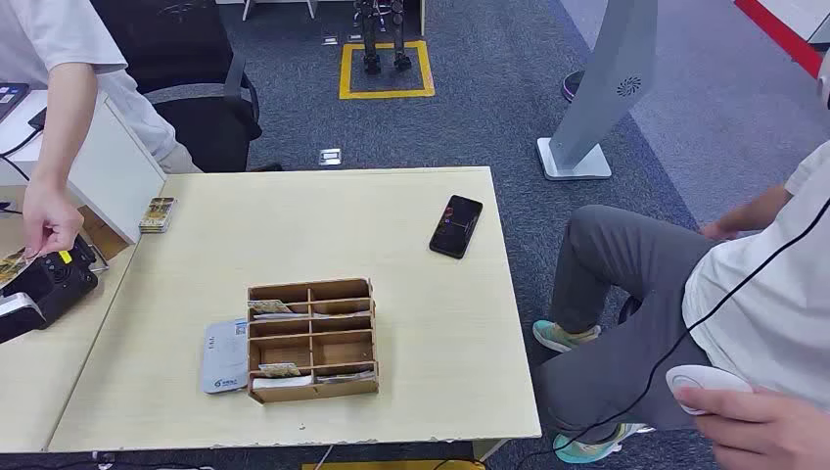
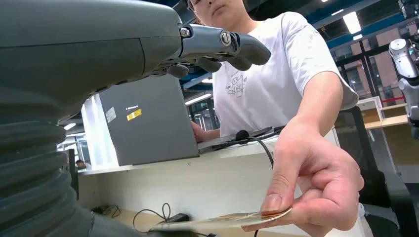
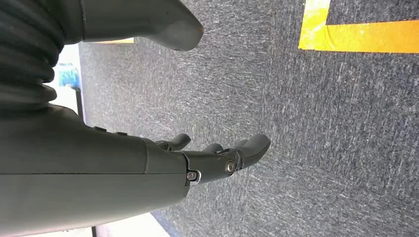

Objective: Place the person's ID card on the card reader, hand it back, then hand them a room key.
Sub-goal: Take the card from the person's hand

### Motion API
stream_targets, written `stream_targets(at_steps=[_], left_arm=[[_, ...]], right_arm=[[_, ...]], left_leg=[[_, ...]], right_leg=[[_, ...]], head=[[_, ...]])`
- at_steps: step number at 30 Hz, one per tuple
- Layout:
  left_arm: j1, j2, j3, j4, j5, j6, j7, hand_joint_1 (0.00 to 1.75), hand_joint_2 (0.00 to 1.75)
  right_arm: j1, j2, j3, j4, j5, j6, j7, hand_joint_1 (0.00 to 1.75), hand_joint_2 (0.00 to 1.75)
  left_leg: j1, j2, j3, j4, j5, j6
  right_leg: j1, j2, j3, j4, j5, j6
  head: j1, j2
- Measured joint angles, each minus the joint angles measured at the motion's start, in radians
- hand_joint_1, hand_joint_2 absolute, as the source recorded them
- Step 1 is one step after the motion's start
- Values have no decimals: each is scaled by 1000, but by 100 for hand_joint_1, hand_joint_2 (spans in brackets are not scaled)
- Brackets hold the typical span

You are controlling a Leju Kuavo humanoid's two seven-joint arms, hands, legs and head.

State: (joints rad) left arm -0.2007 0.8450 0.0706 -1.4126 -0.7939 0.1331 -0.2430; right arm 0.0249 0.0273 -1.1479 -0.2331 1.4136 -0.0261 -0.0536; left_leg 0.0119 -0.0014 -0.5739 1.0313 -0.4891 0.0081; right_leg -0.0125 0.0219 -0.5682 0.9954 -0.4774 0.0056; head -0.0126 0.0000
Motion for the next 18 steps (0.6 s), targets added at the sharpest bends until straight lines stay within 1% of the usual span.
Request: stream_targets(at_steps=[1,2,4,9,18], left_arm=[[0,-1,0,0,0,0,0,58,175],[0,-2,0,0,0,0,0,87,175],[1,-4,0,0,0,-2,0,175,175],[3,-9,0,0,3,-3,-3,175,175],[4,-31,0,0,17,4,-13,175,175]], right_arm=[[0,0,0,0,1,-1,1,0,175],[0,1,0,0,4,-1,1,0,175],[0,1,-1,0,9,-3,2,0,175],[-1,1,-2,0,17,-4,1,0,175],[-2,2,-8,0,29,-5,1,0,175]], left_leg=[[0,0,0,0,0,0],[0,0,0,0,0,0],[0,0,0,0,0,0],[0,0,0,0,0,0],[0,0,0,0,0,0]], right_leg=[[0,0,0,0,0,0],[0,0,0,0,0,0],[0,0,0,0,0,0],[0,0,0,0,0,0],[0,0,0,0,0,0]], head=[[0,0],[0,0],[0,0],[0,0],[0,0]])
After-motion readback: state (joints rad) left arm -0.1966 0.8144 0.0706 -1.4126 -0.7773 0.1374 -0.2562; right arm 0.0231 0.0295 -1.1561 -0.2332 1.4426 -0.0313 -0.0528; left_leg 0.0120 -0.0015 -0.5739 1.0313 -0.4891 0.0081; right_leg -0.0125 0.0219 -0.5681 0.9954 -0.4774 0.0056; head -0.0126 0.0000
